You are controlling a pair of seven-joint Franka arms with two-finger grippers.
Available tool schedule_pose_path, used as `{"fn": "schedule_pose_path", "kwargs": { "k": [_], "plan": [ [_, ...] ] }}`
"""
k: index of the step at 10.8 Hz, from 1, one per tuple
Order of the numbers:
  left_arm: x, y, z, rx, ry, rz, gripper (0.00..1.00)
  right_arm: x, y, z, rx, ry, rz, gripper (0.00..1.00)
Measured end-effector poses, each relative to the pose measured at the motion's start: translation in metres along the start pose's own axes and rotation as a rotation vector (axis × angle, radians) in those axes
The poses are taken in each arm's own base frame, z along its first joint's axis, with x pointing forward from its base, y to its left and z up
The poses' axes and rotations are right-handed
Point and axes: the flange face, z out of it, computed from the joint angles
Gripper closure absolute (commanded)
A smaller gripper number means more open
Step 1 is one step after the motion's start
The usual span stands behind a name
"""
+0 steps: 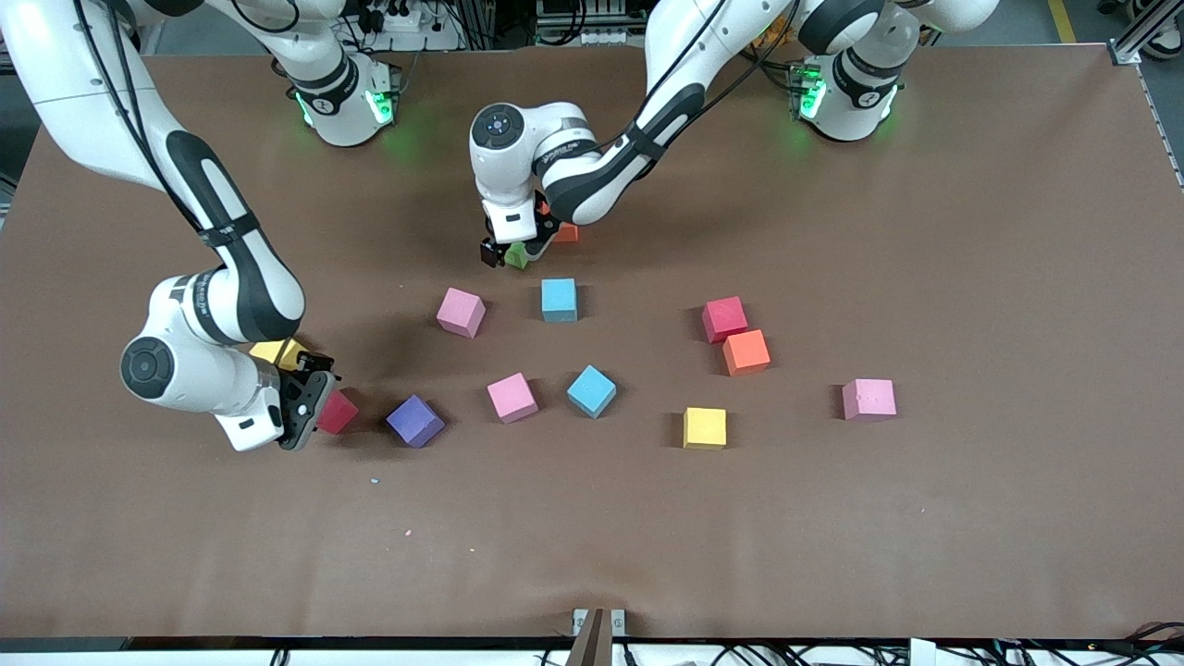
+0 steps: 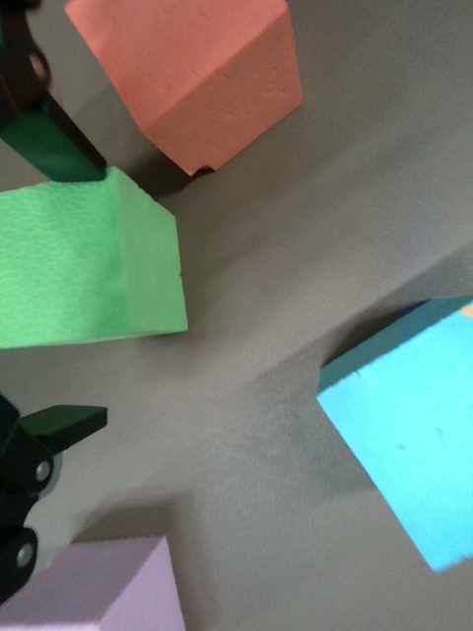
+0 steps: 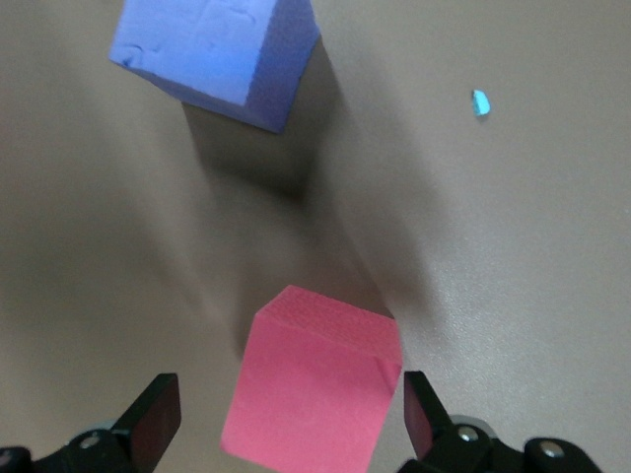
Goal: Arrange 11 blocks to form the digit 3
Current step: 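Grasp the green cube with the left gripper while the right gripper grasps red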
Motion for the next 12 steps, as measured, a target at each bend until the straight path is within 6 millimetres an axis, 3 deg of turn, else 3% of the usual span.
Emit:
{"fn": "schedule_pose_path", "kwargs": {
  "k": [4, 9, 10, 12],
  "plan": [
    [-0.008, -0.007, 0.014, 0.003, 0.001, 0.014, 0.00, -0.004, 0.002, 0.002, -0.022, 0.007, 0.004, 0.00],
    [-0.011, 0.001, -0.008, -0.011, 0.003, 0.012, 0.00, -0.008, -0.006, 0.022, -0.050, 0.020, 0.000, 0.00],
    [-0.011, -0.001, -0.004, -0.001, 0.009, 0.013, 0.00, -0.008, -0.006, 0.022, -0.051, 0.020, -0.003, 0.03],
    [-0.009, -0.005, 0.009, 0.016, 0.017, 0.014, 0.00, -0.008, -0.006, 0.022, -0.052, 0.020, -0.015, 0.21]
  ]
}}
